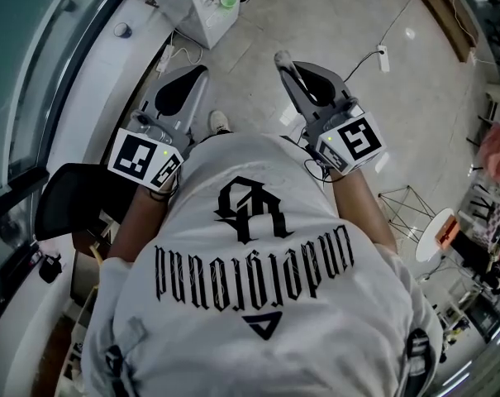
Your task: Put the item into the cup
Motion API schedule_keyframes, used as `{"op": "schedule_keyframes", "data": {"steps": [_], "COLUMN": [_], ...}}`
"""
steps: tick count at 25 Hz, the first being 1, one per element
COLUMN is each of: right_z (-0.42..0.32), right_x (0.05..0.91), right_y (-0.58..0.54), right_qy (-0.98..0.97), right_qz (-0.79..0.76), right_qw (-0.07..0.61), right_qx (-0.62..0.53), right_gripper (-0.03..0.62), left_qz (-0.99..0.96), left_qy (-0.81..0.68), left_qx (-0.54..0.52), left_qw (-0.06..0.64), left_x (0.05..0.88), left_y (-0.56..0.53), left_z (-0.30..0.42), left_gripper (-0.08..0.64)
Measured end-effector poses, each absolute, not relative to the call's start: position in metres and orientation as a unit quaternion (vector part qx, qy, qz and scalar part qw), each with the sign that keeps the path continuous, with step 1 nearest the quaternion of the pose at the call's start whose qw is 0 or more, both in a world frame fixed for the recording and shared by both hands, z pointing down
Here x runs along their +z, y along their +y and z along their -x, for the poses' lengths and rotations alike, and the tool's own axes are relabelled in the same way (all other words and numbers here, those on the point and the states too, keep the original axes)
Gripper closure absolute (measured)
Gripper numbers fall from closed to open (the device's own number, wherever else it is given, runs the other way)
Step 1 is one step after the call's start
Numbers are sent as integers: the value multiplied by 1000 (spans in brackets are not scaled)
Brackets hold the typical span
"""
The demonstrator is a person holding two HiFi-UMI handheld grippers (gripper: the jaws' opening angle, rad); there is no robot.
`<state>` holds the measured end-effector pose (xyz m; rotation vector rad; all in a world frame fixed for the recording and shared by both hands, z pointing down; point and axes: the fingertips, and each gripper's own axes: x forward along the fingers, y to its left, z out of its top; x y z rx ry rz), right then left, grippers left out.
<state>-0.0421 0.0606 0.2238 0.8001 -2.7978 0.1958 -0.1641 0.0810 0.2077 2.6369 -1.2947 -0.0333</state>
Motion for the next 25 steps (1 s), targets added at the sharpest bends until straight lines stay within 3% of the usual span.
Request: {"op": "schedule_keyframes", "data": {"steps": [10, 25], "right_z": [60, 15], "right_x": [225, 231], "right_y": [39, -39], "right_qy": [-945, -962], "right_qz": [-298, -240], "right_qw": [118, 105], "right_qx": [68, 77], "right_gripper": [551, 551], "left_qz": [-899, -871], "left_qy": [-423, -477], "left_qx": [-11, 1], "left_qw": [110, 120], "left_x": [214, 216], "left_y": [52, -7], "left_z": [191, 146], "left_gripper": [545, 545]}}
